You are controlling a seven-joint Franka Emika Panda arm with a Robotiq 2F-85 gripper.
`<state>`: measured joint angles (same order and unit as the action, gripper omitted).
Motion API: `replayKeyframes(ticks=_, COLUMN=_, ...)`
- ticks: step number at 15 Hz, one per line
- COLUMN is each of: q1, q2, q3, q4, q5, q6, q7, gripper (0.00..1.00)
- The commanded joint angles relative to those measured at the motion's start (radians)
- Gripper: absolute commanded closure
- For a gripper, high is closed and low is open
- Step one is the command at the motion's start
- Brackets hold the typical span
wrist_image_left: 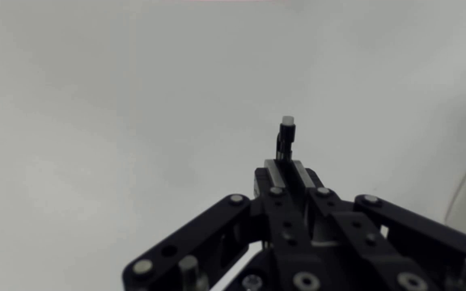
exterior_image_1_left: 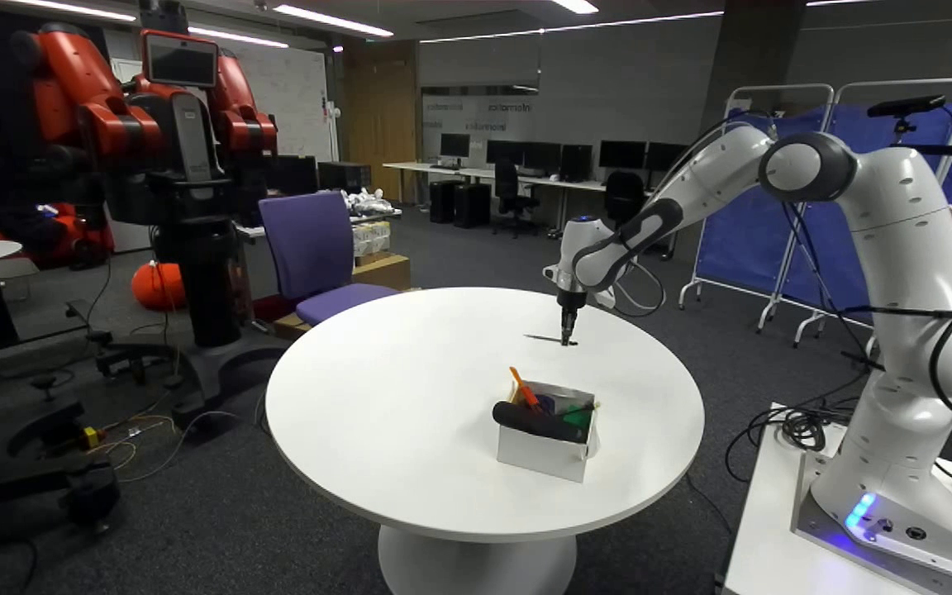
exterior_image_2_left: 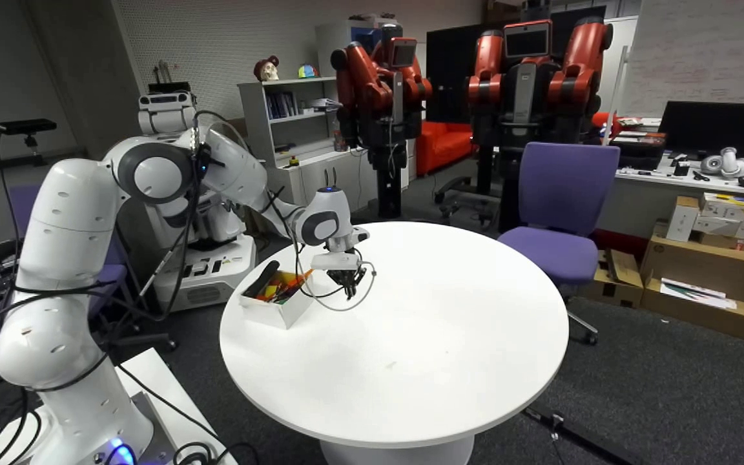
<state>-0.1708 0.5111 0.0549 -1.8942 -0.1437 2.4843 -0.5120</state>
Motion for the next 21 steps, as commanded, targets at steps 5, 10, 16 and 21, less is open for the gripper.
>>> replayKeyframes(ticks=5, q1=0.21, q2=-0.181, q3=0.01, q4=-0.128, q5=0.028, q6=-0.205, q7=0.386, gripper=0.98)
replayKeyframes(ticks=10, q1=0.322, q2=-0.242, q3=0.045, q4=-0.23, q5=0.047, q6=-0.194, q7=0.637, gripper=0.98)
replayKeyframes(ticks=16, q1=0.417, q2=-0.228, q3=0.063, q4=-0.274, q5=0.038, q6=-0.16, q7=0.876, gripper=0.98)
replayKeyframes(ticks=21, q1=0.452, q2=-0.235, q3=0.042, q4=-0.301, q5=-0.004, q6=-0.1, q7=0.997, gripper=0.98)
